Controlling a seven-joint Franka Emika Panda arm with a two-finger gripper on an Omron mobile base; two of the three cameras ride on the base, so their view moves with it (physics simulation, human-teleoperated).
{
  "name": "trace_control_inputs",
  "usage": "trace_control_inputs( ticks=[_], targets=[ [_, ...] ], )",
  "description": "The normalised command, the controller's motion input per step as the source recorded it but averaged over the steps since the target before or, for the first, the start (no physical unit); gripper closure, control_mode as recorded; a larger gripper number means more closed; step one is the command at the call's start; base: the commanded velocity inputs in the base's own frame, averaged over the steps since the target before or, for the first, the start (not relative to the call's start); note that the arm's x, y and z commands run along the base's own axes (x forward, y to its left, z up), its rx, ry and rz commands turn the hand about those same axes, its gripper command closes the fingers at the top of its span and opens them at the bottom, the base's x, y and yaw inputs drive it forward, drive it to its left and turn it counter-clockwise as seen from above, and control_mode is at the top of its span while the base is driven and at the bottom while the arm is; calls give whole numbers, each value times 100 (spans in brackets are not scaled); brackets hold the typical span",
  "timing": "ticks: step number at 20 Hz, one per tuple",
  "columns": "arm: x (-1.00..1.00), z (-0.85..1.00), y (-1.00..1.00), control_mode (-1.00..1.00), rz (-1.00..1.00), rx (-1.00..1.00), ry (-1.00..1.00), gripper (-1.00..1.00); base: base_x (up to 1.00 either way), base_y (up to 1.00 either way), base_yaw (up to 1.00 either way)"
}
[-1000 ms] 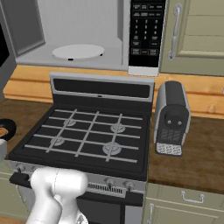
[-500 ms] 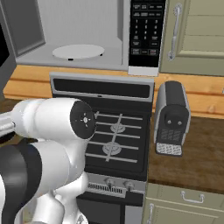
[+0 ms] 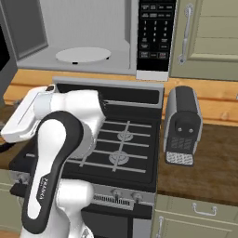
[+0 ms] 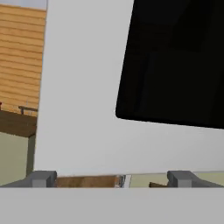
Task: Open the microwave, place the bowl with waffle inside the microwave, then close the microwave door and turn it on.
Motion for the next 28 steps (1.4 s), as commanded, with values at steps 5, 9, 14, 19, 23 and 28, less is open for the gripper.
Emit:
trace_control_inputs(
  ticks=[5, 9, 14, 19, 23, 28],
  targets=[
    [0, 18, 48, -100, 0, 3, -10, -100, 0, 0, 0],
    [9, 8, 68, -100, 0, 1, -4, -100, 0, 0, 0],
    [18, 8, 61, -100, 0, 1, 0, -100, 0, 0, 0],
    [0, 5, 69, -100, 2, 0, 0, -100, 0, 0, 0],
    [0, 0, 71, -100, 0, 0, 0, -100, 0, 0, 0],
    [0, 2, 36, -100, 0, 0, 1, -100, 0, 0, 0]
  ],
)
